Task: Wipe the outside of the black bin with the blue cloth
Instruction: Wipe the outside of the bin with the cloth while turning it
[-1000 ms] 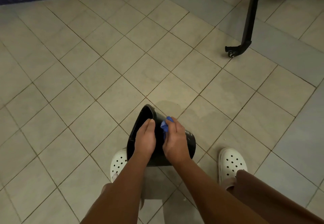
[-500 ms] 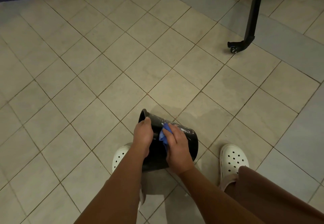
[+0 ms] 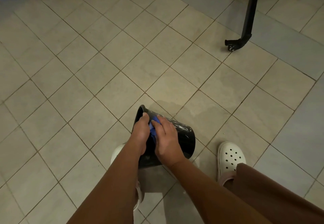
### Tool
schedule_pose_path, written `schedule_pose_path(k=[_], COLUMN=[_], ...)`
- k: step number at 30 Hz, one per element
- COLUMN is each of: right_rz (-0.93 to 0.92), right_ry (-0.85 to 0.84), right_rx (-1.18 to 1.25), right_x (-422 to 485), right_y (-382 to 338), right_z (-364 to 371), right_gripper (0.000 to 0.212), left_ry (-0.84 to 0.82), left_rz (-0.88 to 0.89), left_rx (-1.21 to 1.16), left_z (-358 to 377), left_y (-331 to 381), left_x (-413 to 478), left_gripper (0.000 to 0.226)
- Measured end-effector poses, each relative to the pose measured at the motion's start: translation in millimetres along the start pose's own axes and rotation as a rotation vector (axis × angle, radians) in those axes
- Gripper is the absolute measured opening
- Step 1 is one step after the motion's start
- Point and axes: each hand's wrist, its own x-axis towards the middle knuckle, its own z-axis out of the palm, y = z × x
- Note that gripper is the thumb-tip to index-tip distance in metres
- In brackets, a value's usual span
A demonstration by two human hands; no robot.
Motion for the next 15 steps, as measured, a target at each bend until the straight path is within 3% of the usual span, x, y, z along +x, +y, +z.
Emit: schedule_pose_path(k=[3,5,12,15], right_rz=[-0.082,-0.106,-0.006,0.184], right_ry=[-0.058,-0.052,-0.024,-0.008], right_rx=[-0.114,-0.156,0.039,0.016], right_x=[-28,-34,10,4], right_y=[-3,0,7,25], right_z=[6,5,-5,-10], right_gripper=[0.079,0.083,0.052,0.054], left_ry=[0.022,0.020,0.021,0.047], left_rz=[-0.023,-0.037,0.029,0.018], left_rx=[-0.026,-0.040,0.011,0.014], left_z=[-1,0,3,3], left_y=[2,2,-2,-2], left_x=[-2,-2,-7,-8], left_gripper=[0.051,0.052,0.055,0.055])
